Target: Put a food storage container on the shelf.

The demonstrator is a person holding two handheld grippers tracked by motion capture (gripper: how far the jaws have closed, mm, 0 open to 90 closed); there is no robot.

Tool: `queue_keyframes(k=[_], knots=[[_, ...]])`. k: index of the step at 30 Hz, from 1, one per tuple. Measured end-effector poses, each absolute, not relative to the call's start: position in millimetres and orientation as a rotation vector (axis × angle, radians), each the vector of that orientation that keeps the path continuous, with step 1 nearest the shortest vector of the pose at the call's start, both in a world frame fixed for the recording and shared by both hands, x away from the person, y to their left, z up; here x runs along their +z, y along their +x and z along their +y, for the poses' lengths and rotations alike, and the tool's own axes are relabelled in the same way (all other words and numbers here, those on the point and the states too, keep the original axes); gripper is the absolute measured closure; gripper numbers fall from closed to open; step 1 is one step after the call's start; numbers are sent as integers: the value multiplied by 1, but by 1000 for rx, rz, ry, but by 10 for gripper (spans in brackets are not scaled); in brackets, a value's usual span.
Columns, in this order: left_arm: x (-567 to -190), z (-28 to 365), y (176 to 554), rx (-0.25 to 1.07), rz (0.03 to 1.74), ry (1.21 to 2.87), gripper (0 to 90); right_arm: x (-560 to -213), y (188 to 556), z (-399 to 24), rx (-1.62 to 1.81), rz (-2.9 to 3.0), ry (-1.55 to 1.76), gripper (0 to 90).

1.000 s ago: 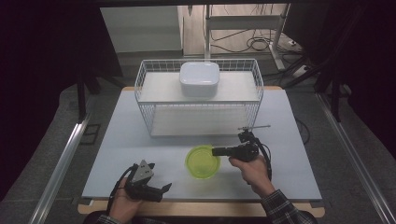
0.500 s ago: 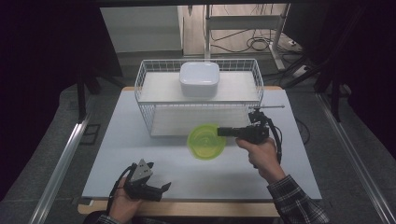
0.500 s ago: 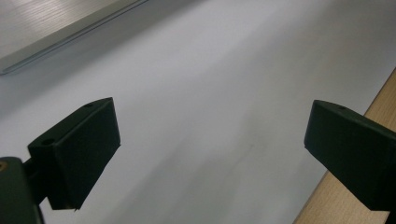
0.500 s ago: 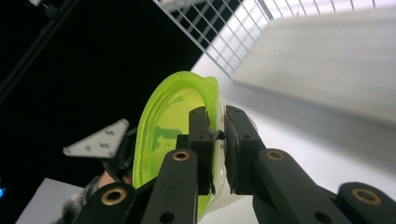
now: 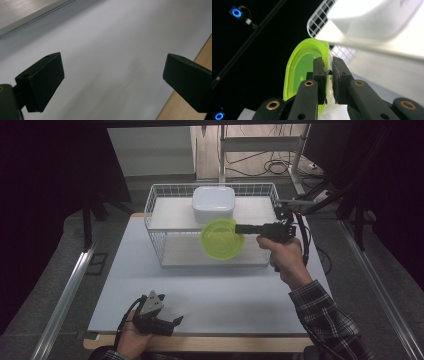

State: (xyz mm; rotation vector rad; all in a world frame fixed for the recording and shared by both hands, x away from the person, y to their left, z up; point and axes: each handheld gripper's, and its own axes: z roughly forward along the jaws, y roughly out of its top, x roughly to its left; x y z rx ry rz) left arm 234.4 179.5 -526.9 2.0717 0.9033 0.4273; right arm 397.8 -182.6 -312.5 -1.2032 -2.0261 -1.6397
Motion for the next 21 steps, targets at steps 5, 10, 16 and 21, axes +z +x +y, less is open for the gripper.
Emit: queue_keyframes(k=[5,10,16,21], knots=[[-527,179,234,416,902,2076,33,-281,408,-175,-1710,-2049,-1211,823],[-527,179,234,410,895,2078,34,-257,423,-165,-1776,-2053,-1267,823],[-527,179,234,409,903,2062,31,-248,444,-150,-1815,-2048,-1373,822],[-526,182,235,402,911,2040,27,-252,461,-142,-1825,-1962,-1480,822]])
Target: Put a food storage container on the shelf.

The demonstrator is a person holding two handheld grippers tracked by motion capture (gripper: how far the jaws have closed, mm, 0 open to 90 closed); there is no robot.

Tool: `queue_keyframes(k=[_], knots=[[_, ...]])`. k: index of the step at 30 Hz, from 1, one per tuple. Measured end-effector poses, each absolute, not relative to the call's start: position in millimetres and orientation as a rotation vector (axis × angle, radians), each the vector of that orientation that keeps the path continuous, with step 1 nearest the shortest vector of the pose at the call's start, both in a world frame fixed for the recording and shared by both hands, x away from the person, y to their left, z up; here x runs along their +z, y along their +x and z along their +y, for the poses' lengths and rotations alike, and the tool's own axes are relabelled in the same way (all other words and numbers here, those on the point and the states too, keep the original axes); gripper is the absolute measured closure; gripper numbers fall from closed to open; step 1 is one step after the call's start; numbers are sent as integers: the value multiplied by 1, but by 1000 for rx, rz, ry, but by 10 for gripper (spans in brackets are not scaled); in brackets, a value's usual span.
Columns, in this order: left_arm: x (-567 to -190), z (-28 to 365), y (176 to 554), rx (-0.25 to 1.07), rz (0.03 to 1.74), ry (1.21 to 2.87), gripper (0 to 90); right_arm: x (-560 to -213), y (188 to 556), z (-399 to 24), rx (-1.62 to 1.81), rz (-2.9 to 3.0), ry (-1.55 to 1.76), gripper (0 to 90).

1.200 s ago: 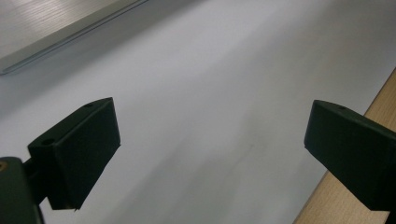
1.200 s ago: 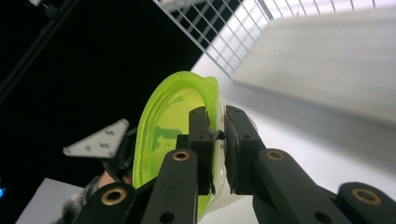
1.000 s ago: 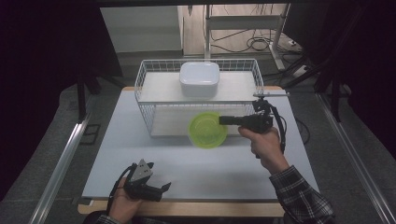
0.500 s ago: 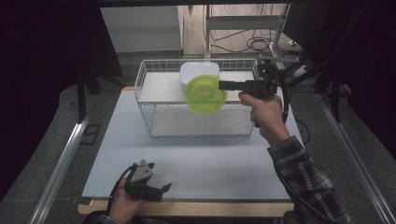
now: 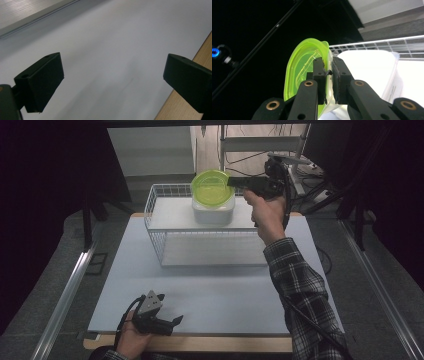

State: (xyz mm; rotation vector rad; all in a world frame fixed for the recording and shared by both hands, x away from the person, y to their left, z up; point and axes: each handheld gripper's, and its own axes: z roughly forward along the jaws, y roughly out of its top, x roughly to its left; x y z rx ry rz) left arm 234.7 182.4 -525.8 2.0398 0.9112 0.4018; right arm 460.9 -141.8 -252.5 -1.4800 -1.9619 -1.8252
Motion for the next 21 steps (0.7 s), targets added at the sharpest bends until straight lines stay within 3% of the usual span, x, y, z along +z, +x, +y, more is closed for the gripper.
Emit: queue_keyframes(k=[12,16,21], knots=[[-527,181,235,388,899,2051,28,-259,478,-135,-1832,-1921,-1618,800],[-527,180,235,385,898,2054,28,-263,482,-133,-1790,-1974,-1660,685],[-528,180,235,379,897,2059,29,-266,485,-133,-1799,-1964,-1651,680]])
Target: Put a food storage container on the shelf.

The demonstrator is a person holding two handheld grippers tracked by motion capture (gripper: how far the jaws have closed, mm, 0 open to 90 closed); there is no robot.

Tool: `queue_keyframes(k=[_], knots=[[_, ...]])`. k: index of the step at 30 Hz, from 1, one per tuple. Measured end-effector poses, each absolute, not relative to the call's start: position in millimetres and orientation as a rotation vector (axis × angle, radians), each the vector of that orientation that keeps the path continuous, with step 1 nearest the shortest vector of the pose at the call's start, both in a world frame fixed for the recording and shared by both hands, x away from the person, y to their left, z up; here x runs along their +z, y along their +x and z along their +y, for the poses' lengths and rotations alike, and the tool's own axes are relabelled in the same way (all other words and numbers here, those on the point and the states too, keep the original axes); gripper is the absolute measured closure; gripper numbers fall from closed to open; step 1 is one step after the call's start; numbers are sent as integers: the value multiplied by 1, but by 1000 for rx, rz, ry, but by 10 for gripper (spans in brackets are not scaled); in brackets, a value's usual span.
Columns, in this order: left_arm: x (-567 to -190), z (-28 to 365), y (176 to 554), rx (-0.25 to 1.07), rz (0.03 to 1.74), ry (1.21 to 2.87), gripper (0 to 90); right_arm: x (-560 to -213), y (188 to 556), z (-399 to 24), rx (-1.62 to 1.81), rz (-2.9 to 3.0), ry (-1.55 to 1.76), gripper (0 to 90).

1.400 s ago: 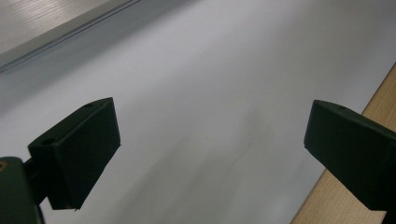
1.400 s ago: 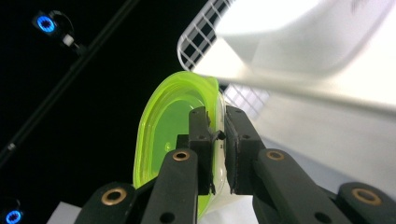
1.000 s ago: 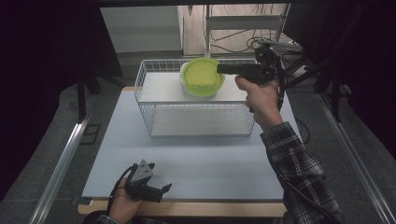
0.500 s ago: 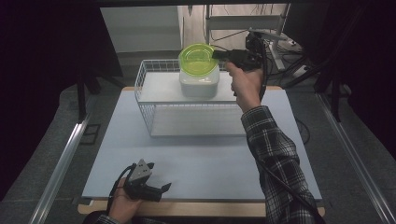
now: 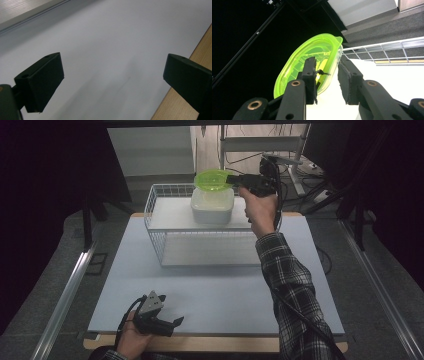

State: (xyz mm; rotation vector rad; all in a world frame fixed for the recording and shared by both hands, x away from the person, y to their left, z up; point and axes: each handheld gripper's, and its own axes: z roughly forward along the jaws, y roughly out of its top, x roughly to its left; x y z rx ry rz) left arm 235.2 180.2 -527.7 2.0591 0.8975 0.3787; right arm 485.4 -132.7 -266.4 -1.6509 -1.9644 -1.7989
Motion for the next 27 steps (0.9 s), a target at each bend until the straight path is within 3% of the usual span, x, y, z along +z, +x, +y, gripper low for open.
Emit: queue_keyframes(k=[5,17,27], knots=[[-528,179,235,377,895,2065,29,-265,485,-130,-1799,-1989,-1643,648],[-528,180,235,378,897,2066,29,-265,473,-143,-1811,-2101,-1511,308],[-529,179,236,387,906,2066,29,-289,431,-166,-1779,-2392,-1360,192]])
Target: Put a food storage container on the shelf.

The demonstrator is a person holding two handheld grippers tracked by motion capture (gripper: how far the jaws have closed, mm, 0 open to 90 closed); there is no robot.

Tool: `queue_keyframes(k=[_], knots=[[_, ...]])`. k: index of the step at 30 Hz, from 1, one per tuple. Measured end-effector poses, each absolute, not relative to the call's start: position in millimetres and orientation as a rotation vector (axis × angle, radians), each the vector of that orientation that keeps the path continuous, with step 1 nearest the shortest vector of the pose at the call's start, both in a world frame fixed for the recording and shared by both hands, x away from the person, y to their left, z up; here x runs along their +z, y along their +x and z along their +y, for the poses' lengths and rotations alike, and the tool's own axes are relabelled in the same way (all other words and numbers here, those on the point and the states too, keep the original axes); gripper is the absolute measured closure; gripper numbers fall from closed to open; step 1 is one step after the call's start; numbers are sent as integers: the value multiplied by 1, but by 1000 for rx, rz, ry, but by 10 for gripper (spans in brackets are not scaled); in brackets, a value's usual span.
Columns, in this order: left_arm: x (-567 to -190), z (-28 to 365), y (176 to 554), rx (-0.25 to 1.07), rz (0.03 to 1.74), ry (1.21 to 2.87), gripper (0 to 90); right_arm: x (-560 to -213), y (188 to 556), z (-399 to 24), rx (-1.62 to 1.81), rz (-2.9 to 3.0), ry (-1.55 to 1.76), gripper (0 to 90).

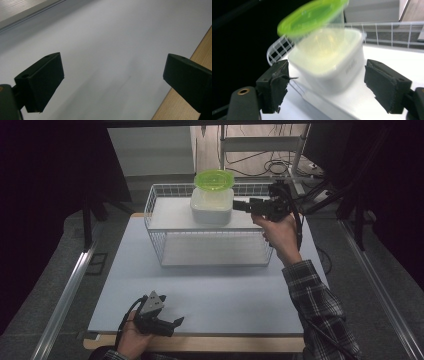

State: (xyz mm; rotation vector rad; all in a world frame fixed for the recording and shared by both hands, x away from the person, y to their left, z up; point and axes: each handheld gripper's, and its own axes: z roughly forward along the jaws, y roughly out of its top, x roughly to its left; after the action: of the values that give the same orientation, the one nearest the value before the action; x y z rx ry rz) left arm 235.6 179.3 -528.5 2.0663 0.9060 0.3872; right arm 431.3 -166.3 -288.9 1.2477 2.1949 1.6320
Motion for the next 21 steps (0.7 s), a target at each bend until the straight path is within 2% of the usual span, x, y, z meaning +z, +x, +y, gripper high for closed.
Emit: queue_keyframes(k=[8,21], knots=[[-529,180,237,374,907,2061,31,-323,395,-180,1550,2239,1099,145],[-529,179,236,377,903,2072,30,-403,345,-199,1390,2324,1066,55]])
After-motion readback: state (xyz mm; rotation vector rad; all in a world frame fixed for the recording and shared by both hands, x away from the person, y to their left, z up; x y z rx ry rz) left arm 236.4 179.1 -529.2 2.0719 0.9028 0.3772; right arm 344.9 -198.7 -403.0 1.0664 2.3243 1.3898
